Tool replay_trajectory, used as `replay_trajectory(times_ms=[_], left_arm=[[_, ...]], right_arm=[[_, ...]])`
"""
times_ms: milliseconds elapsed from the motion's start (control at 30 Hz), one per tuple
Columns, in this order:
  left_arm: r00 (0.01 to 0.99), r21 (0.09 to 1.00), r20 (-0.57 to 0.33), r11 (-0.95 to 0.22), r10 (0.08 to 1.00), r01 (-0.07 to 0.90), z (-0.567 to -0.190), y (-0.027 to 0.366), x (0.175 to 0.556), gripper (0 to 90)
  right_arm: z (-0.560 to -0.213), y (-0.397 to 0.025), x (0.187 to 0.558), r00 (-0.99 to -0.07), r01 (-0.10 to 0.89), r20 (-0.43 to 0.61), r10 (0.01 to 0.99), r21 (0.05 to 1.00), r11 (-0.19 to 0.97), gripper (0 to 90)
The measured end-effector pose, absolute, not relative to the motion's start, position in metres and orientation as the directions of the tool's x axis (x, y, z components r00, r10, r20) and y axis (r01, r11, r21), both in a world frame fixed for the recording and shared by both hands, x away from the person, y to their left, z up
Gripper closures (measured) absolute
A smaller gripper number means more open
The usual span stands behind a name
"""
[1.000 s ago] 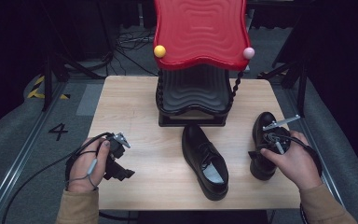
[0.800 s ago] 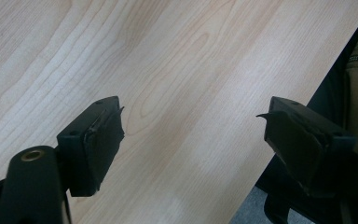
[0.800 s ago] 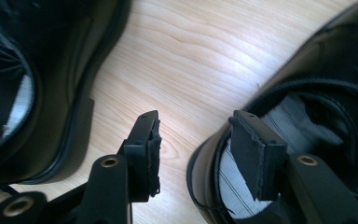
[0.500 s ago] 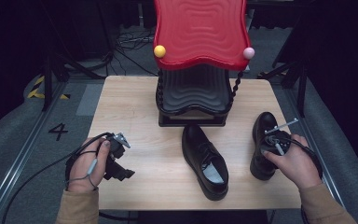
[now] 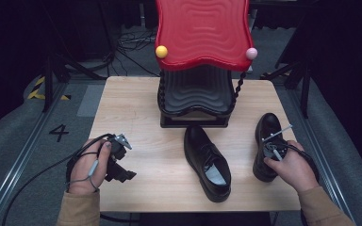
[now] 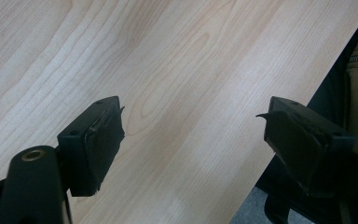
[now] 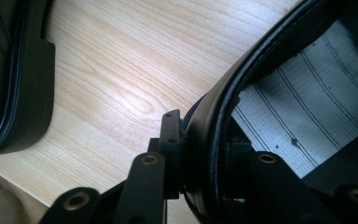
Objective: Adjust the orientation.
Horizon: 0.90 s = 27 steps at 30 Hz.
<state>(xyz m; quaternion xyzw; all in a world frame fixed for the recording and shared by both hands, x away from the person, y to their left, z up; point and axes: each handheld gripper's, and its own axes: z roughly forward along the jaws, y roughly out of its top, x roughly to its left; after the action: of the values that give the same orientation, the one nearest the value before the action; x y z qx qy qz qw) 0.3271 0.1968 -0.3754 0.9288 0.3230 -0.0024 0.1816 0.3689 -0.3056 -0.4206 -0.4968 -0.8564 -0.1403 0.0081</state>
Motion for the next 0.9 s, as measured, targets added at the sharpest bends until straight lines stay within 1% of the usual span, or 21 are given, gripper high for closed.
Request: replay_trajectory(times_ms=[267, 400, 567, 733, 800, 900], left_arm=[[0.791, 0.34, -0.121, -0.724, 0.599, 0.6, -0.375, 0.198, 0.327, 20.2], [0.791, 0.339, -0.121, -0.724, 0.599, 0.6, -0.375, 0.197, 0.327, 20.2], [0.79, 0.337, -0.123, -0.723, 0.601, 0.603, -0.374, 0.198, 0.326, 20.2], [0.789, 0.339, -0.122, -0.722, 0.602, 0.603, -0.374, 0.197, 0.326, 20.2], [0.792, 0.341, -0.119, -0.725, 0.599, 0.599, -0.374, 0.197, 0.326, 20.2], [0.792, 0.34, -0.119, -0.724, 0.599, 0.6, -0.374, 0.197, 0.326, 20.3]], right_arm=[[-0.414, -0.302, 0.367, -0.547, 0.821, 0.103, 0.831, 0.259, 0.508, 80.3], [-0.409, -0.301, 0.366, -0.549, 0.819, 0.102, 0.829, 0.26, 0.511, 79.6], [-0.399, -0.296, 0.359, -0.577, 0.799, 0.088, 0.812, 0.264, 0.54, 78.4], [-0.386, -0.287, 0.347, -0.644, 0.744, 0.055, 0.763, 0.276, 0.608, 78.3], [-0.381, -0.282, 0.342, -0.685, 0.706, 0.038, 0.727, 0.28, 0.651, 78.4], [-0.373, -0.273, 0.334, -0.734, 0.658, 0.041, 0.678, 0.292, 0.694, 78.4]])
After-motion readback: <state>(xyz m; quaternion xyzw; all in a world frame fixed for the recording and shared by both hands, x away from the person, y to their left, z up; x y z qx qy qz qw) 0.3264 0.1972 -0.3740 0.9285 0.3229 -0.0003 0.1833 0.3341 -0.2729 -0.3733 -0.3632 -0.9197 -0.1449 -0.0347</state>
